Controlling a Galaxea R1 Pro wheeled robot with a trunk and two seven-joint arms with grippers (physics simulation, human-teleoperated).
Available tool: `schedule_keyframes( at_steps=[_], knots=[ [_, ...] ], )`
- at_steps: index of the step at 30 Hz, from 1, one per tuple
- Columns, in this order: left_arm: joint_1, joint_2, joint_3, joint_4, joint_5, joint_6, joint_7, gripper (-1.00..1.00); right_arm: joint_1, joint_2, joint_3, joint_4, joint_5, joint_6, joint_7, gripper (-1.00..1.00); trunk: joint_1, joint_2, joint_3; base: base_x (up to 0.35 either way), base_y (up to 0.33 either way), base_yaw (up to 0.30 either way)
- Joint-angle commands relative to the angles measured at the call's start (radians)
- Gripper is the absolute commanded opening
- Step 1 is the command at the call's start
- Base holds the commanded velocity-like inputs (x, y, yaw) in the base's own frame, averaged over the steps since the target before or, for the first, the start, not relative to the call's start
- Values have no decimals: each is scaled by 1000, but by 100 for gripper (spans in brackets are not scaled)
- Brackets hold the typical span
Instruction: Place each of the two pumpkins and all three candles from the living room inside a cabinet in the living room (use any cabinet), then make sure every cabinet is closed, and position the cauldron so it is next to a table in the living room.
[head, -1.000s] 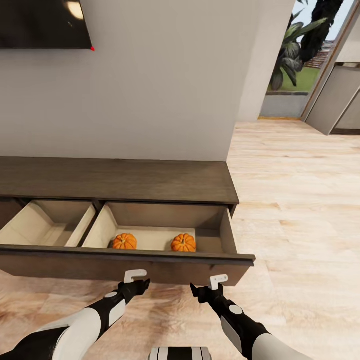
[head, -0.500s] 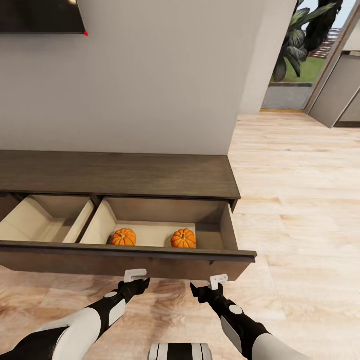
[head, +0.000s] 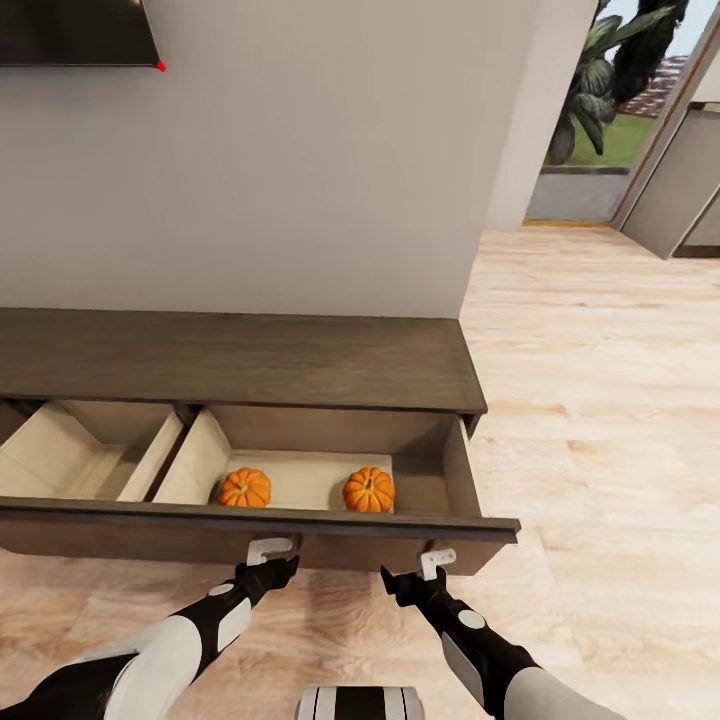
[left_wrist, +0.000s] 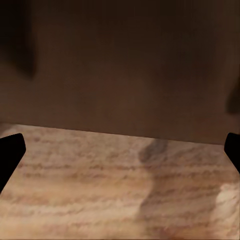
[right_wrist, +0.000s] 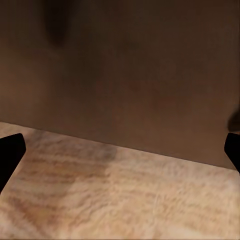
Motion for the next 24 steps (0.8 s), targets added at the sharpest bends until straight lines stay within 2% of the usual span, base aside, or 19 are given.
schedule_keyframes(
  at_steps=[1,9,24],
  knots=[
    [-1,0,9,1,-1,-2,-4,100,-1,0,5,2,-11,-4,3,100,0,0,-1,43,0,0],
    [-1,0,9,1,-1,-2,-4,100,-1,0,5,2,-11,-5,3,100,0,0,-1,51,0,0],
    [-1,0,9,1,-1,-3,-4,100,-1,0,5,2,-11,-5,3,100,0,0,-1,284,0,0]
  ],
)
